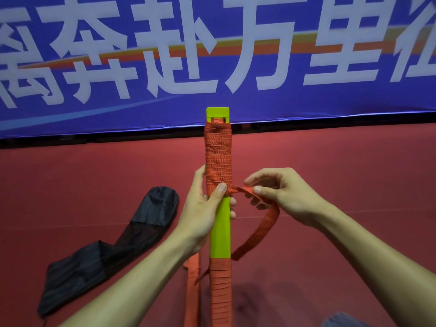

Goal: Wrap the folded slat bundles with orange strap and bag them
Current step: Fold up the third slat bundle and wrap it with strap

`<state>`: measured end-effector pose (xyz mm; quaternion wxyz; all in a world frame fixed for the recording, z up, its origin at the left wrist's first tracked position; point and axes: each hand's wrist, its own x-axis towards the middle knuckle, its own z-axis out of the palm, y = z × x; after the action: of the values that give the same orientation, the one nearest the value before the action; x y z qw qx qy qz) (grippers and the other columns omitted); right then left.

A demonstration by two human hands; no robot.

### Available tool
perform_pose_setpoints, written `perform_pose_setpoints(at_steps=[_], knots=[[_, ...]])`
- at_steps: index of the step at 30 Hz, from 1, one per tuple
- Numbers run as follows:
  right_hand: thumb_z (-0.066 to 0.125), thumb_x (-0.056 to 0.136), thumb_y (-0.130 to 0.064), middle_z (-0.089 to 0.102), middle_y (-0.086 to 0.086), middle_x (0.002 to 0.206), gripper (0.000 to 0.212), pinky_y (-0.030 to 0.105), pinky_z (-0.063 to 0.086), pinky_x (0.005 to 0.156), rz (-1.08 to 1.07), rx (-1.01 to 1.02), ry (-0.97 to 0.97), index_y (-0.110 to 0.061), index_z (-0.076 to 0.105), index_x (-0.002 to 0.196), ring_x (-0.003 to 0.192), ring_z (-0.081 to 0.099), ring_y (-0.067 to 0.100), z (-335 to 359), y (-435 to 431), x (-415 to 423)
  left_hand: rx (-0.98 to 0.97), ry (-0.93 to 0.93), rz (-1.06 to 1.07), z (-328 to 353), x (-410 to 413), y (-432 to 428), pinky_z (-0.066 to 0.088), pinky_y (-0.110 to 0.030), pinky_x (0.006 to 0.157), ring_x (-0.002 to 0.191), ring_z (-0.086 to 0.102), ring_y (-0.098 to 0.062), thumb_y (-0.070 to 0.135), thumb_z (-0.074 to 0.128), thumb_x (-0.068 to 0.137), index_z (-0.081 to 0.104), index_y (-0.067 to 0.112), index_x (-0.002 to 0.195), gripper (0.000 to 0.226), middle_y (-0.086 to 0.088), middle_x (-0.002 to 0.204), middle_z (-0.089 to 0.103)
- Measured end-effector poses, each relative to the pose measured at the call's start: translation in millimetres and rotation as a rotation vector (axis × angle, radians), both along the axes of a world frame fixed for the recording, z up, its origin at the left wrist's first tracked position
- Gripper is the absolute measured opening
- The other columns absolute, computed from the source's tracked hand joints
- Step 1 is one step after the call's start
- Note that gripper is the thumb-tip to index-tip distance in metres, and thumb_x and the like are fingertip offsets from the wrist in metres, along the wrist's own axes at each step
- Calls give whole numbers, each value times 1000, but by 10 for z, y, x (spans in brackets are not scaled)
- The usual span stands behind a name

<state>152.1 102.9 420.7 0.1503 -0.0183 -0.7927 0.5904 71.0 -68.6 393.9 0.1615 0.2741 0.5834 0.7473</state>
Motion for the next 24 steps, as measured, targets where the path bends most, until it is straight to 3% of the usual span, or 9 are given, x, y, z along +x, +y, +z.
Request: perform_pose_setpoints(at_steps=[4, 8, 11, 15, 19, 24], knots=[[42, 97, 12, 66, 12, 83, 24, 34, 56, 58, 51, -68, -77, -6, 57, 93, 61, 62, 19, -26, -14, -5, -16, 21, 8, -8, 0, 1, 52, -27, 47, 56, 63, -19, 12, 54, 100, 45, 33, 127, 36, -24, 90, 56], [42, 93, 19, 63, 14, 95, 28, 34, 56, 55, 124, -147, -178, -5, 55, 91, 59, 61, 19, -74, 30, 3, -11, 18, 20, 11, -31, -24, 52, -27, 48, 57, 63, -20, 12, 54, 100, 45, 33, 129, 37, -24, 89, 56], [48, 86, 25, 62, 11, 91, 33, 36, 55, 61, 124, -159, -180, -6, 57, 88, 67, 64, 23, -93, 91, -11, -19, 27, 26, 19, -47, -39, 53, -28, 49, 58, 63, -20, 12, 54, 100, 43, 30, 134, 40, -23, 88, 56], [50, 79, 30, 63, 2, 77, 41, 27, 43, 55, 159, -92, -194, -11, 56, 79, 64, 53, 16, -143, 108, -13, -18, 30, 30, 7, -67, -47, 53, -29, 49, 56, 63, -21, 13, 54, 100, 44, 29, 133, 38, -20, 81, 59], [38, 77, 30, 63, 15, 71, 48, 38, 42, 66, 112, -47, -170, -14, 54, 71, 70, 61, 25, -176, 95, -26, -23, 33, 38, 8, -82, -50, 53, -30, 50, 57, 62, -21, 14, 54, 101, 45, 32, 130, 37, -17, 78, 60], [32, 72, 27, 66, 24, 91, 46, 28, 42, 60, 38, -15, -151, -11, 55, 82, 83, 57, 25, -193, 27, -72, -34, 67, 30, -23, -40, -19, 54, -30, 51, 58, 62, -18, 11, 54, 100, 46, 36, 126, 37, -18, 83, 57]])
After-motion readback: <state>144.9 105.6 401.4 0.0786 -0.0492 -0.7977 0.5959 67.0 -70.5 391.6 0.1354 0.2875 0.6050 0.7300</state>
